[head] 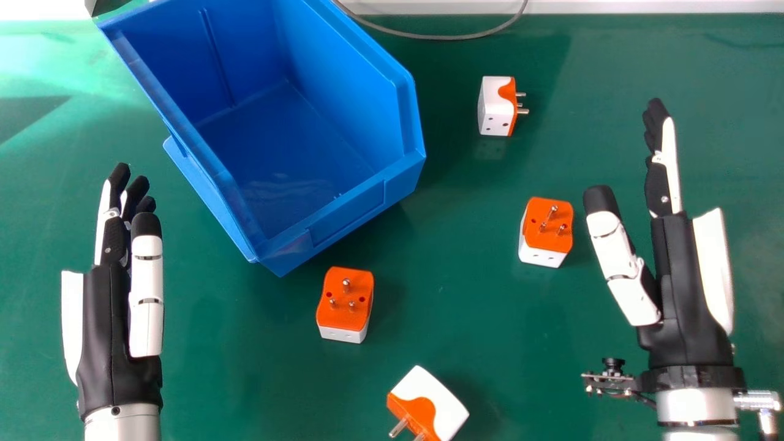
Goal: Pick all objects and put in blue box
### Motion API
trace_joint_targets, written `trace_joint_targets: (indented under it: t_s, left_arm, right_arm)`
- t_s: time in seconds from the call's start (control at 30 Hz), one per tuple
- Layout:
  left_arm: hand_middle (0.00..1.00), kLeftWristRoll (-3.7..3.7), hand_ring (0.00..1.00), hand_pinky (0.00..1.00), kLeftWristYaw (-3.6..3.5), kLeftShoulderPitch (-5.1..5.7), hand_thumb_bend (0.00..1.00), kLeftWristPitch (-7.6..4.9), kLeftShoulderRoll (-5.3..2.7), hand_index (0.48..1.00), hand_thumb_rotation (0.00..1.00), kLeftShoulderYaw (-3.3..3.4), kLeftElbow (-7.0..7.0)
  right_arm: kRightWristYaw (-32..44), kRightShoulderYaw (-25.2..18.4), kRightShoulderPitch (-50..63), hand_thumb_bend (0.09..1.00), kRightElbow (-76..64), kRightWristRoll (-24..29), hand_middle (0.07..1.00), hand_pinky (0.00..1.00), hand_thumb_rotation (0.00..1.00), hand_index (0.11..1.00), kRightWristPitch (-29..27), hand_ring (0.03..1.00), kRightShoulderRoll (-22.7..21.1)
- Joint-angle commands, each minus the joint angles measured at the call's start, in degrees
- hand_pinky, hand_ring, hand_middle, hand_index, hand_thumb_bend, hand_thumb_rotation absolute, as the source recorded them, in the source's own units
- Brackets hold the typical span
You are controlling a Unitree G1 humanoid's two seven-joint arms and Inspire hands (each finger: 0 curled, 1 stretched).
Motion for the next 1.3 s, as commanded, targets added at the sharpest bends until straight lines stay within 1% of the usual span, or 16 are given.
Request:
trace_joint_targets:
  t_s: [0.0, 0.13, 0.2, 0.23, 0.27, 0.3, 0.37, 0.4, 0.5, 0.57, 0.7, 0.77, 0.83, 1.03, 1.13, 1.27]
  left_arm:
    - [0.94, 0.2, 0.93, 0.91, 0.55, 0.21, 0.38, -0.44, -0.35, 0.954, 1.0, 0.07, -1.51]
    - [0.94, -0.22, 0.93, 0.91, 0.31, 0.29, 0.39, -0.69, -0.44, 0.951, 1.0, 0.18, -1.16]
    - [0.94, -0.17, 0.93, 0.91, 0.34, 0.41, 0.39, -0.62, -0.46, 0.951, 1.0, 0.27, -1.29]
    - [0.94, -0.26, 0.93, 0.91, 0.35, 0.49, 0.39, -0.45, -0.51, 0.951, 1.0, 0.31, -1.48]
    - [0.94, -0.29, 0.93, 0.91, 0.32, 0.55, 0.39, -0.29, -0.48, 0.951, 1.0, 0.34, -1.63]
    - [0.94, -0.28, 0.93, 0.91, 0.28, 0.62, 0.4, -0.12, -0.44, 0.952, 1.0, 0.36, -1.83]
    - [0.94, 0.01, 0.93, 0.91, 0.38, 0.72, 0.4, -0.01, -0.34, 0.952, 1.0, 0.39, -2.1]
    - [0.94, 0.31, 0.93, 0.91, 0.52, 0.81, 0.41, 0.05, -0.31, 0.954, 1.0, 0.41, -2.3]
    - [0.94, 0.44, 0.93, 0.92, 0.52, 1.09, 0.42, 0.38, -0.28, 0.955, 1.0, 0.45, -2.77]
    - [0.94, 0.03, 0.93, 0.92, 0.24, 0.95, 0.44, 0.05, -0.13, 0.958, 0.99, 0.58, -2.32]
    - [0.94, 0.02, 0.93, 0.92, -0.15, 0.7, 0.47, -1.26, 0.3, 0.962, 0.99, 0.77, -1.39]
    - [0.95, -0.45, 0.93, 0.92, -0.55, 0.56, 0.48, -1.83, 0.4, 0.965, 0.99, 0.85, -0.86]
    - [0.95, -0.95, 0.93, 0.92, -0.81, 0.6, 0.48, -1.73, 0.39, 0.965, 0.99, 0.81, -0.9]
    - [0.95, -0.34, 0.93, 0.92, -0.13, 1.28, 0.49, -0.73, -0.02, 0.964, 0.98, 0.83, -2.1]
    - [0.95, -0.88, 0.93, 0.92, -0.51, 1.52, 0.49, -1.08, 0.03, 0.963, 0.98, 0.72, -2.11]
    - [0.95, -0.8, 0.93, 0.92, -0.47, 1.54, 0.49, -1.41, 0.14, 0.964, 0.97, 0.81, -1.74]
  right_arm:
    - [0.2, -0.4, -0.2, 0.17, -2.3, 0.3, 1.0, 0.96, 0.9, 1.0, -0.1, 0.984, -0.8]
    - [1.6, -0.9, -0.6, 0.177, -3.4, 0.4, 0.994, 0.95, 0.88, 0.995, 1.1, 0.975, -2.2]
    - [2.9, -1.2, -1.2, 0.177, -3.9, 1.7, 0.994, 0.95, 0.88, 0.995, 1.8, 0.975, -2.9]
    - [3.3, -1.4, -1.5, 0.192, -4.1, 2.1, 0.991, 0.94, 0.84, 0.991, 2.1, 0.97, -3.2]
    - [3.7, -1.6, -1.8, 0.192, -4.3, 2.3, 0.991, 0.94, 0.84, 0.991, 2.6, 0.97, -3.4]
    - [4.0, -1.8, -2.1, 0.219, -4.4, 2.4, 0.989, 0.93, 0.78, 0.987, 3.0, 0.966, -3.7]
    - [4.3, -2.2, -2.8, 0.219, -4.7, 1.9, 0.989, 0.93, 0.78, 0.987, 4.0, 0.966, -4.2]
    - [4.6, -2.3, -2.9, 0.247, -5.1, 1.6, 0.986, 0.92, 0.73, 0.983, 4.8, 0.962, -4.4]
    - [4.9, -2.2, -3.6, 0.275, -5.4, 1.4, 0.981, 0.91, 0.68, 0.978, 5.8, 0.955, -4.9]
    - [4.8, -2.2, -4.0, 0.319, -5.2, 1.2, 0.974, 0.89, 0.62, 0.971, 6.0, 0.944, -5.1]
    - [4.7, -2.0, -4.5, 0.37, -5.0, 0.6, 0.967, 0.86, 0.57, 0.963, 6.5, 0.933, -5.3]
    - [4.8, -1.9, -4.7, 0.389, -4.8, 0.7, 0.968, 0.86, 0.56, 0.963, 6.8, 0.933, -5.3]
    - [5.3, -1.8, -4.8, 0.392, -4.8, 0.7, 0.969, 0.86, 0.56, 0.964, 7.3, 0.933, -5.5]
    - [6.6, -1.2, -5.0, 0.395, -4.6, 0.2, 0.984, 0.89, 0.59, 0.979, 8.1, 0.954, -6.6]
    - [7.6, -1.2, -4.7, 0.41, -4.8, 0.0, 0.99, 0.9, 0.62, 0.987, 8.4, 0.964, -7.3]
    - [9.4, -1.4, -4.7, 0.435, -4.9, -0.1, 0.995, 0.91, 0.67, 0.993, 8.6, 0.972, -9.2]
